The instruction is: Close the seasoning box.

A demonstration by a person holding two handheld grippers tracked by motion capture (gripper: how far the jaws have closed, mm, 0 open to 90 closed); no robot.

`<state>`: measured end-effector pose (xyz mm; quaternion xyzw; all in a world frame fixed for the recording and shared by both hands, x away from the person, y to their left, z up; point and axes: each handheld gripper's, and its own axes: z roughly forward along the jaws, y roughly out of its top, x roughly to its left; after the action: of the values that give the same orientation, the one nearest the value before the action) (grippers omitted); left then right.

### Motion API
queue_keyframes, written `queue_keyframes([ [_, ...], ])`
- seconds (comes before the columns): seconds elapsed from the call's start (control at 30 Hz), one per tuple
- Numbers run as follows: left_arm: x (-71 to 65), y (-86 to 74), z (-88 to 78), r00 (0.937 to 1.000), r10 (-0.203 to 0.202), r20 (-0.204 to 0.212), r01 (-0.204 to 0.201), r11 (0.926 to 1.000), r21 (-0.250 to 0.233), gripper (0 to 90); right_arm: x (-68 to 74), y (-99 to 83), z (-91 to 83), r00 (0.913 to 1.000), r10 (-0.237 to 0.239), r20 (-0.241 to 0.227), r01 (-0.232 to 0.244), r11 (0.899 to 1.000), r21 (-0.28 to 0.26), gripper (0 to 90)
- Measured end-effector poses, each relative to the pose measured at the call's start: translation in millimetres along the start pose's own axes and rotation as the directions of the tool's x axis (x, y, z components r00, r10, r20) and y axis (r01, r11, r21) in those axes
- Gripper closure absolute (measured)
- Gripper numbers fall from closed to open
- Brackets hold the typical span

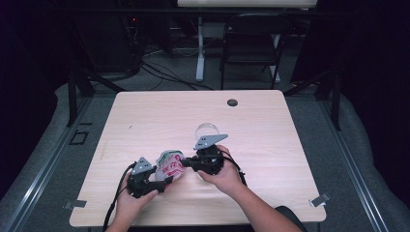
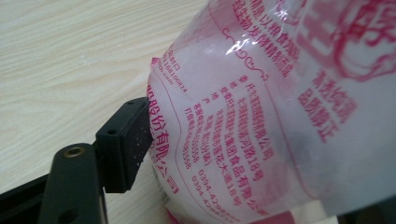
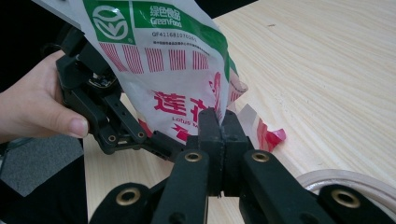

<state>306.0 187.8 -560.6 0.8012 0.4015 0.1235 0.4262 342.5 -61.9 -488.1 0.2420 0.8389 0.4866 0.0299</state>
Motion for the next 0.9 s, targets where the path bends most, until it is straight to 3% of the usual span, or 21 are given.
queue_keyframes([
  [0.33,5.1,-4.5,8.6,0.9995,-0.021,0.024,0.021,0.9997,-0.009,25.8,0.9,-0.1,-0.1,1.0000,-0.008,0.003,0.008,1.000,0.001,90.0],
  [0.4,5.6,-4.5,10.6,0.9994,-0.024,0.024,0.024,0.9997,0.003,24.4,1.0,-0.2,0.0,1.0000,-0.008,0.004,0.008,1.000,0.001,90.0],
  [0.53,7.7,-5.5,20.2,0.9984,-0.030,0.047,0.026,0.9965,0.079,22.5,1.3,-0.4,0.1,0.9999,-0.010,0.005,0.010,1.000,0.001,90.0],
  [0.7,5.1,-6.5,27.2,0.9994,0.031,0.016,-0.033,0.9926,0.117,23.2,1.7,-0.9,0.0,0.9999,-0.014,0.008,0.014,1.000,0.002,90.0],
  [0.9,4.1,-7.2,30.1,0.9987,0.051,0.004,-0.051,0.9920,0.116,23.3,2.7,-1.9,0.6,0.9998,-0.014,0.012,0.014,1.000,0.006,89.7],
])
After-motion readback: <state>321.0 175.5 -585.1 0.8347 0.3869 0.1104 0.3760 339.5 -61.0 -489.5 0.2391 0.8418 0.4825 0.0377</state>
